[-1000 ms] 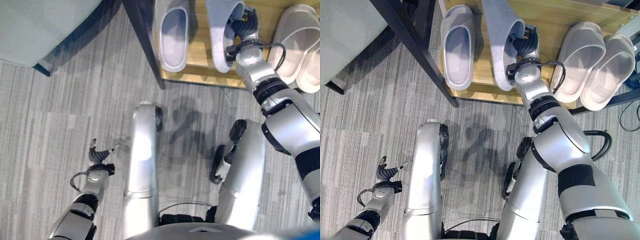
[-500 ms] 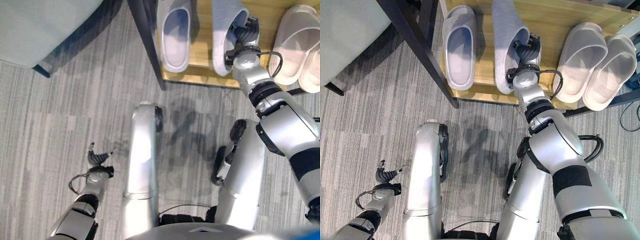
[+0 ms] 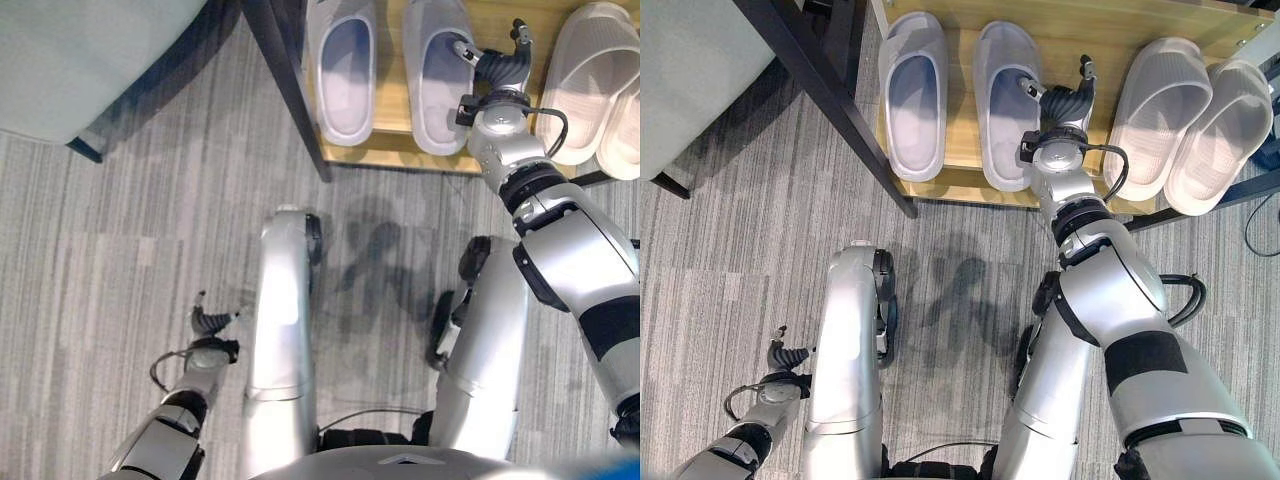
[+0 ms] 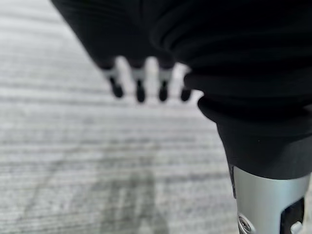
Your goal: Arrange the slippers neatly on the shoe rack.
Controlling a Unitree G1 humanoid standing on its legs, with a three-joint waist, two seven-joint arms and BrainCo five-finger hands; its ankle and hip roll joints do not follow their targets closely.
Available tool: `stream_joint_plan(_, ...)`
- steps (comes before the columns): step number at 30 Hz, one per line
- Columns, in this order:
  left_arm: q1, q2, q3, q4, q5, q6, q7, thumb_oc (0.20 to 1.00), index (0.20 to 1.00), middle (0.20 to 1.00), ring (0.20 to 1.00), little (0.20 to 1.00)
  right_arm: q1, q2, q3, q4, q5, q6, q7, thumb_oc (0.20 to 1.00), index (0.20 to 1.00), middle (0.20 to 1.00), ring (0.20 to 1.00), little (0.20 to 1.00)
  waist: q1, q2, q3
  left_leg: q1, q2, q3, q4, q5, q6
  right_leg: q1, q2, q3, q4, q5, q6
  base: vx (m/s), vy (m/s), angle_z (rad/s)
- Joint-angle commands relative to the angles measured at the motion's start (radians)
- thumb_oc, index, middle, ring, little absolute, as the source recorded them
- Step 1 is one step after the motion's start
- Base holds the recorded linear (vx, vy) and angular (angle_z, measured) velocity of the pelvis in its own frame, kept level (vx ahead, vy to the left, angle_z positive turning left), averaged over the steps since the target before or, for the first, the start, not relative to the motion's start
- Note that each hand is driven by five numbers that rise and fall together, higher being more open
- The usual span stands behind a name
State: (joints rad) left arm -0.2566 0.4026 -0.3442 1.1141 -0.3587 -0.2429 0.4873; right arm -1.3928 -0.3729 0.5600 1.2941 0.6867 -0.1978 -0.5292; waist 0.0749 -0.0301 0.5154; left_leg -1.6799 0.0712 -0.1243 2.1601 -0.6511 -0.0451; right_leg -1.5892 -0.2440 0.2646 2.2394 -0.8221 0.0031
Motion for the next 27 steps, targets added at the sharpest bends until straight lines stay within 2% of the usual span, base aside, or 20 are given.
stream_joint_plan(1, 0.020, 0.015, -0.082, -0.040, 0.029, 0.002, 0.040, 1.000, 1.000, 1.000, 1.000, 1.000, -0.080, -0.002, -0.029, -0.009, 0.097, -0.069, 0.016, 1.000, 1.000, 1.000, 1.000, 1.000, 0.054, 0.001, 0.005, 0.110, 0.064, 0.007, 0.027, -0.198, 0.059, 0.019, 0.007, 0.138, 0.042, 0.035, -0.145, 0.00, 0.000, 0.00)
stream_joint_plan(2, 0.023, 0.008, -0.091, -0.055, 0.034, 0.008, 0.041, 1.000, 1.000, 1.000, 1.000, 1.000, -0.064, 0.019, -0.041, -0.042, 0.143, -0.089, 0.021, 1.000, 1.000, 1.000, 1.000, 1.000, 0.054, 0.001, 0.005, 0.110, 0.065, 0.010, 0.028, -0.200, 0.059, 0.019, 0.007, 0.140, 0.042, 0.036, -0.145, -0.02, 0.027, -0.03)
stream_joint_plan(4, 0.024, 0.008, -0.090, -0.058, 0.037, 0.010, 0.040, 1.000, 1.000, 1.000, 1.000, 1.000, -0.061, 0.025, -0.037, -0.051, 0.141, -0.087, 0.024, 1.000, 1.000, 1.000, 1.000, 1.000, 0.053, 0.000, 0.005, 0.110, 0.065, 0.010, 0.028, -0.200, 0.059, 0.019, 0.008, 0.141, 0.042, 0.038, -0.144, -0.01, 0.011, -0.02)
stream_joint_plan(10, 0.006, 0.001, -0.098, -0.048, 0.046, 0.012, 0.040, 1.000, 1.000, 1.000, 1.000, 1.000, -0.057, 0.061, 0.009, -0.046, 0.047, -0.046, 0.026, 1.000, 1.000, 1.000, 1.000, 1.000, 0.051, -0.007, 0.005, 0.110, 0.065, 0.012, 0.027, -0.195, 0.057, 0.019, 0.013, 0.147, 0.046, 0.044, -0.140, -0.01, -0.001, -0.01)
stream_joint_plan(13, 0.000, 0.000, -0.106, -0.049, 0.057, 0.015, 0.040, 1.000, 1.000, 1.000, 1.000, 1.000, -0.055, 0.073, 0.007, -0.041, 0.046, -0.041, 0.031, 1.000, 1.000, 1.000, 1.000, 1.000, 0.051, -0.010, 0.005, 0.110, 0.065, 0.010, 0.030, -0.196, 0.056, 0.019, 0.014, 0.148, 0.049, 0.044, -0.139, 0.00, 0.000, 0.00)
stream_joint_plan(19, -0.016, -0.004, -0.120, -0.018, 0.080, 0.041, 0.047, 1.000, 1.000, 1.000, 1.000, 1.000, -0.045, 0.142, -0.002, -0.063, 0.131, -0.056, 0.045, 1.000, 1.000, 1.000, 1.000, 1.000, 0.050, -0.017, 0.005, 0.110, 0.066, 0.004, 0.039, -0.194, 0.054, 0.019, 0.017, 0.145, 0.050, 0.046, -0.142, 0.00, 0.000, 0.00)
stream_joint_plan(27, -0.037, -0.011, -0.119, 0.003, 0.088, 0.065, 0.055, 1.000, 1.000, 1.000, 1.000, 1.000, -0.019, 0.210, 0.025, -0.154, 0.127, -0.069, 0.024, 1.000, 1.000, 1.000, 1.000, 1.000, 0.044, -0.035, 0.005, 0.110, 0.068, -0.004, 0.050, -0.195, 0.052, 0.020, 0.024, 0.144, 0.058, 0.053, -0.137, -0.01, -0.001, -0.04)
